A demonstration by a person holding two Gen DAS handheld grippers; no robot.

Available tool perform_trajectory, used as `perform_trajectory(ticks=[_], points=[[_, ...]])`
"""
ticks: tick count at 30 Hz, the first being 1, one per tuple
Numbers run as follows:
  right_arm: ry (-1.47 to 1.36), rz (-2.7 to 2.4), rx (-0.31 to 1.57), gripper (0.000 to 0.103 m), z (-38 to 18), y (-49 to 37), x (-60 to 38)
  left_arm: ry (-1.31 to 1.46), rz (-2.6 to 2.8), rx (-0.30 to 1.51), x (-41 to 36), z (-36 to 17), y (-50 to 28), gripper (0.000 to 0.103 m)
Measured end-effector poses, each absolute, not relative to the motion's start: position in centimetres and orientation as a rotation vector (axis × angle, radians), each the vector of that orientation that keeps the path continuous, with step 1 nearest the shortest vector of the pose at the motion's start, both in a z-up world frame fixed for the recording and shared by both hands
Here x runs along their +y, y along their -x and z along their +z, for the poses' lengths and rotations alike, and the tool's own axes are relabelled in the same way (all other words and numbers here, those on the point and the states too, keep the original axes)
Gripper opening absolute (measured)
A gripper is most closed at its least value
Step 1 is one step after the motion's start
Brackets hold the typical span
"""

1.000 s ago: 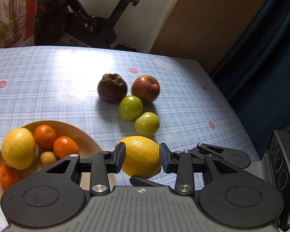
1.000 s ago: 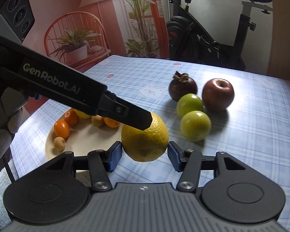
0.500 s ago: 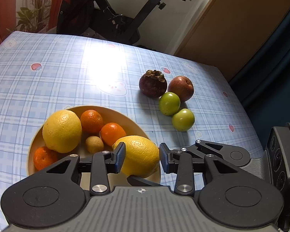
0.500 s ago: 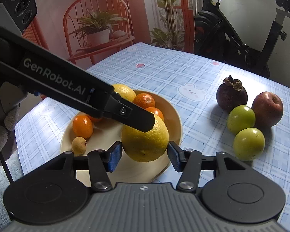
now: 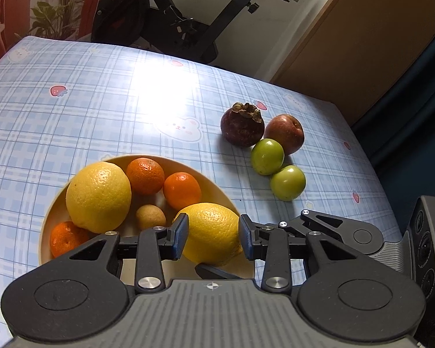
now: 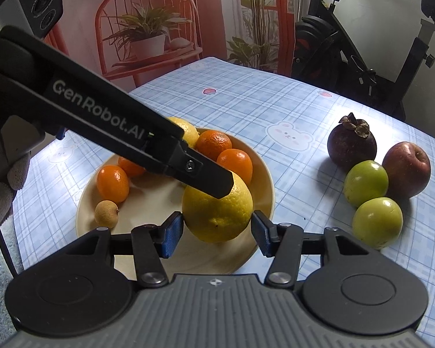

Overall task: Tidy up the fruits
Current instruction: 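Carry the lemon with the left gripper over the cream plate, then lower the lemon onto the plate and open the left gripper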

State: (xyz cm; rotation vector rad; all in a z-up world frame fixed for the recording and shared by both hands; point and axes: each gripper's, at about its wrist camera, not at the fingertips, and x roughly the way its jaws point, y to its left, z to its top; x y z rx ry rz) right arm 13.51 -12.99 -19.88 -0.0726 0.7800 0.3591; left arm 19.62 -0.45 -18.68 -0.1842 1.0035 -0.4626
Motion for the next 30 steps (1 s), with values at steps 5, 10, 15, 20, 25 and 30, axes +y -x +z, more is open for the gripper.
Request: perform_trajectory(ticks=[5, 10, 15, 20, 25, 30], points=[[0.060, 0.349, 0.764, 0.053, -19.6, -12.9, -13.3, 0.173, -0.461, 0.992, -0.6, -18.8, -19.6, 0.039], [0.051, 0.311, 0.748, 0.054, -19.2, -11.9, -14.4, 0.151, -0.463, 0.979, -1.2, -18.8, -19.6, 0.039], [-0.014, 0.241, 0.731, 0.054, -19.0, -10.8, -16.9, 0.124, -0.455, 0.959, -1.7, -18.8, -19.4, 0.039], [-0.068, 0.164, 0.710, 0.054, -18.6, -10.2, -19.6, 0.137, -0.472, 0.948, -2.0, -18.6, -19.3, 0.037], [-0.103, 0.105, 0.665, 0.054, -17.8, -9.6, -21.8, 0.178, -0.475, 0.908, -2.1, -18.1, -19.3, 0.037], [-0.126, 0.070, 0.625, 0.054, -17.3, -9.7, -23.4, 0.172, -0.462, 0.846, -2.5, -16.5, -19.7, 0.037]])
